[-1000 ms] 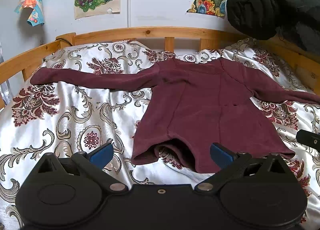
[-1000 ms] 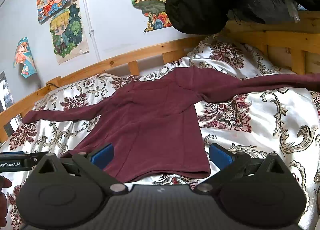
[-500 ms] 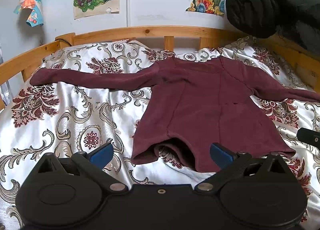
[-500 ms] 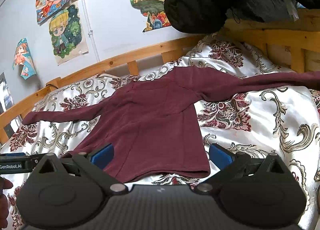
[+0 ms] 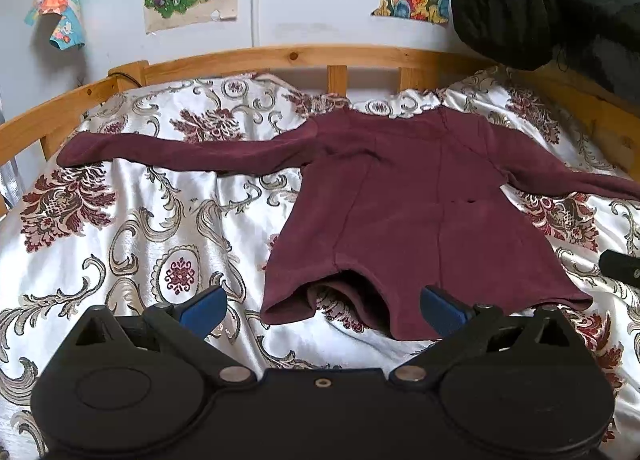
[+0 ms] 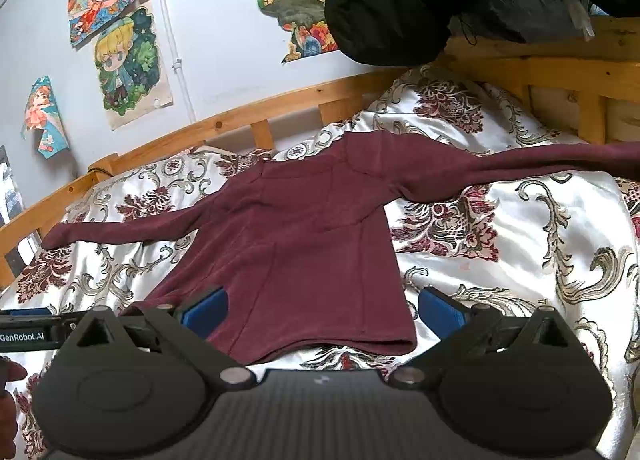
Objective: Fold small clothes
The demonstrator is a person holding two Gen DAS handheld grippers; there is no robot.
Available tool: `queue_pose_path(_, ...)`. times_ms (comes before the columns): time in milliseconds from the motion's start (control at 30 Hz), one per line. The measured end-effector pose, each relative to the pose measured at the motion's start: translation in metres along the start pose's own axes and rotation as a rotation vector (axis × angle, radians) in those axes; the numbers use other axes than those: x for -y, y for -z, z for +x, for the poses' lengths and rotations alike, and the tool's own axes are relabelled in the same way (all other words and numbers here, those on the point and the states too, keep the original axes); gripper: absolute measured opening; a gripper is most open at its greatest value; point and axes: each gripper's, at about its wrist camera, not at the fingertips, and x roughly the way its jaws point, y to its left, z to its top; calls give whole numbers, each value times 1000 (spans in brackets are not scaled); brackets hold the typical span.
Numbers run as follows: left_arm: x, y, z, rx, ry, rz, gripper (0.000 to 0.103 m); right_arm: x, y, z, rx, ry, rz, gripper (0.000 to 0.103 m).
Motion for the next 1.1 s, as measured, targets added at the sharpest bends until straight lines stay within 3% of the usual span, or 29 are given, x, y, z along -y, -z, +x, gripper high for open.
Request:
queue_pose_path(133,-5,-24,14,-58,14,6,102,13,-22,6,-26,63,-10,103)
queue_pose_path(300,-1,-69,25,-90,61,47,102,56,-61,5,39,164,17,103)
queue_pose_path(467,22,-108,46,-116,56,95,102,123,-88,12,60,314,144,103)
queue_pose_path(567,37,-124,64,-138,72,76,102,153,-96,15,81,452,145,103)
queue_pose_path(700,55,-129,90,-124,109,33,102,184,-102,26,46,621,30,103)
queue_pose_path(900,68,-106,120,-116,157,48,102,195,-98,58,-84,769,-237,101)
queue_pose_path(1000,75,-99,138,-146,180,82,102,195,-101,68,-132,799,-386,95)
queue_pose_path(1100,76,-94,148,-155,207,84,102,202,-105,84,-243,773,-497,80)
